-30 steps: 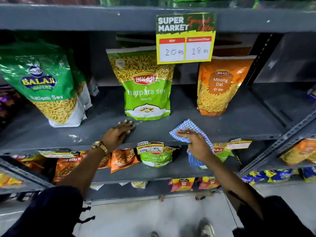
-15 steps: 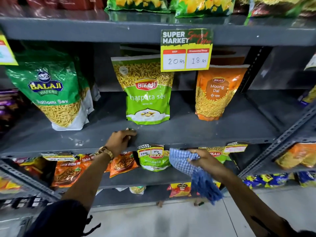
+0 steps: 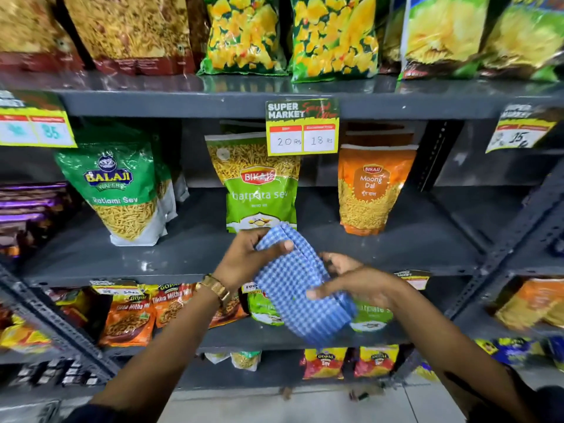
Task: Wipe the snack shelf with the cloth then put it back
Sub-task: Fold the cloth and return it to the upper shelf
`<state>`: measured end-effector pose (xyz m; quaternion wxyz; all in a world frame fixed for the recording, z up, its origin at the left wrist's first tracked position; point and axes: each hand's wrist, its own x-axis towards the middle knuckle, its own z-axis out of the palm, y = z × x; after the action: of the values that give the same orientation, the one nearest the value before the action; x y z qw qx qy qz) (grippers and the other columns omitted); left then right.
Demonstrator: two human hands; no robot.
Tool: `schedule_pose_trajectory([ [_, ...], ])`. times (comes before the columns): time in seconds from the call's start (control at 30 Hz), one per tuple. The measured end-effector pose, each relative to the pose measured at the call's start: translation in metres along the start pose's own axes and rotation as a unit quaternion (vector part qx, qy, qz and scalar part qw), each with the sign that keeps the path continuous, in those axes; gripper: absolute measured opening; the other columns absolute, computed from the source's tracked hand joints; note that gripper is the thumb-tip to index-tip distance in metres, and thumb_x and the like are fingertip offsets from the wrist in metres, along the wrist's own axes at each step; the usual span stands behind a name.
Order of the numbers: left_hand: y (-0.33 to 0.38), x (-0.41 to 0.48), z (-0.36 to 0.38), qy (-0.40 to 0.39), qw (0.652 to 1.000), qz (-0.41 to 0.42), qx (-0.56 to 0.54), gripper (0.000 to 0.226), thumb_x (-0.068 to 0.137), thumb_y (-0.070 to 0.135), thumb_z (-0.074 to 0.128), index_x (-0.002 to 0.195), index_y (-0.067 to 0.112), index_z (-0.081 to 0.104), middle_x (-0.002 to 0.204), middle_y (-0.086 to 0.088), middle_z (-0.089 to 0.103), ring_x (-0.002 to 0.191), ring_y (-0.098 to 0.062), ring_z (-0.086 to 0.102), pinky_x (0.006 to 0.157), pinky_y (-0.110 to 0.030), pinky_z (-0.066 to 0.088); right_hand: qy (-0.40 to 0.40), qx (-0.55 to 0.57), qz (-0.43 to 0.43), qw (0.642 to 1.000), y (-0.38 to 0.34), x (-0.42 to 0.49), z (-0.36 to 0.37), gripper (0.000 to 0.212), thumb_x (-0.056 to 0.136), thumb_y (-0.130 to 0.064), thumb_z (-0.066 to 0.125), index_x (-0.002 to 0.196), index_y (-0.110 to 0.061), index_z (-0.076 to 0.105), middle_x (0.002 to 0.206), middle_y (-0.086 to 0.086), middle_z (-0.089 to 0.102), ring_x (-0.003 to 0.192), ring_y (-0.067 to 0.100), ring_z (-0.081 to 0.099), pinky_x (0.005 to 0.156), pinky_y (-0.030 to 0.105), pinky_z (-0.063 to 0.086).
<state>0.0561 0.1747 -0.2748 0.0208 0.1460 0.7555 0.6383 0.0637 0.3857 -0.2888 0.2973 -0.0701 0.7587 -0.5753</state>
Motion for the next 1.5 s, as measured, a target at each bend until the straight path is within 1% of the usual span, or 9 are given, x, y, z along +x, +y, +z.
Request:
schedule_pose_trajectory([
  [0.17,0.025,-0.016,-0.009,0.068,0.993,0.024,0.095,0.030,0.082,0.035,0.068,0.062,0.015,0.058,0.057,0.004,0.061,0.054,-0.011,0.058,0.050,-0.024,0.041,0.032,-0.090,-0.063,0.993,-0.007,-0.023,-0.001,0.034,0.073,-0.012,0.074,0.104,-0.011,0.060,0.105,0.007,0.069,0.092,0.014,0.065,0.085,0.029,0.051],
  [0.4,0.068,-0.043,-0.033,-0.010,0.995,-0.039,0.095,0.035,0.074,0.029,0.070,0.096,0.001,0.067,0.093,-0.014,0.073,0.084,-0.024,0.069,0.073,-0.038,0.055,0.075,-0.229,-0.204,0.949,-0.050,-0.046,-0.012,0.037,0.086,-0.042,0.051,0.057,-0.022,0.042,0.055,-0.011,0.035,0.053,0.002,0.034,0.056,0.030,0.026],
  [0.67,0.167,-0.013,-0.079,0.044,0.949,0.116,0.290,0.016,0.069,0.025,0.080,0.082,0.019,0.071,0.070,-0.007,0.072,0.054,-0.012,0.058,0.051,-0.022,0.041,0.175,-0.430,-0.261,0.846,-0.192,-0.088,-0.033,0.044,0.063,-0.033,0.081,0.103,-0.024,0.064,0.099,-0.014,0.060,0.099,0.007,0.057,0.087,0.028,0.044],
  [0.83,0.236,0.025,-0.106,0.159,0.923,0.226,0.267,0.014,0.077,0.001,0.070,0.086,0.011,0.069,0.082,-0.010,0.072,0.070,-0.024,0.070,0.059,-0.036,0.058,0.425,-0.475,-0.393,0.663,-0.281,-0.092,-0.037,0.028,0.067,-0.020,0.071,0.094,-0.025,0.066,0.090,0.005,0.070,0.094,0.033,0.061,0.077,0.041,0.051],
  [0.93,0.248,0.047,-0.123,0.260,0.829,0.334,0.366,0.025,0.074,-0.007,0.064,0.085,0.015,0.067,0.079,-0.002,0.066,0.066,-0.016,0.062,0.062,-0.025,0.050,0.520,-0.475,-0.435,0.561,-0.307,-0.064,-0.029,0.035,0.065,-0.009,0.057,0.095,-0.027,0.061,0.090,0.009,0.072,0.089,0.036,0.063,0.067,0.040,0.050],
  [1.03,0.226,0.064,-0.134,0.270,0.781,0.359,0.433,0.034,0.068,-0.015,0.057,0.093,0.006,0.066,0.084,-0.010,0.068,0.071,-0.023,0.060,0.060,-0.020,0.033,0.476,-0.493,-0.407,0.604,-0.298,-0.021,-0.023,0.039,0.067,0.003,0.051,0.096,-0.024,0.056,0.086,0.013,0.067,0.082,0.036,0.061,0.060,0.034,0.038],
  [1.23,0.163,0.088,-0.153,0.157,0.826,0.222,0.493,0.051,0.070,-0.004,0.043,0.111,0.015,0.065,0.113,-0.015,0.065,0.104,-0.035,0.057,0.089,-0.039,0.047,0.332,-0.480,-0.314,0.749,-0.256,0.031,-0.028,0.043,0.073,0.008,0.045,0.105,-0.022,0.048,0.066,0.004,0.044,0.061,0.025,0.045,0.056,0.031,0.030],
  [1.33,0.167,0.085,-0.157,0.126,0.838,0.220,0.484,0.044,0.073,0.014,0.036,0.102,0.019,0.069,0.091,-0.015,0.070,0.082,-0.031,0.062,0.069,-0.034,0.047,0.239,-0.425,-0.256,0.835,-0.267,0.030,-0.028,0.042,0.086,-0.002,0.041,0.124,-0.018,0.045,0.066,0.006,0.050,0.055,0.024,0.045,0.052,0.031,0.027],
  [1.5,0.177,0.077,-0.160,0.126,0.790,0.215,0.560,0.054,0.083,0.061,0.025,0.065,0.022,0.057,0.071,-0.002,0.066,0.063,-0.023,0.057,0.056,-0.032,0.045,0.183,-0.411,-0.197,0.871,-0.279,0.011,-0.019,0.044,0.089,-0.020,0.049,0.133,-0.022,0.044,0.137,0.009,0.049,0.112,0.023,0.051,0.077,0.025,0.035],
])
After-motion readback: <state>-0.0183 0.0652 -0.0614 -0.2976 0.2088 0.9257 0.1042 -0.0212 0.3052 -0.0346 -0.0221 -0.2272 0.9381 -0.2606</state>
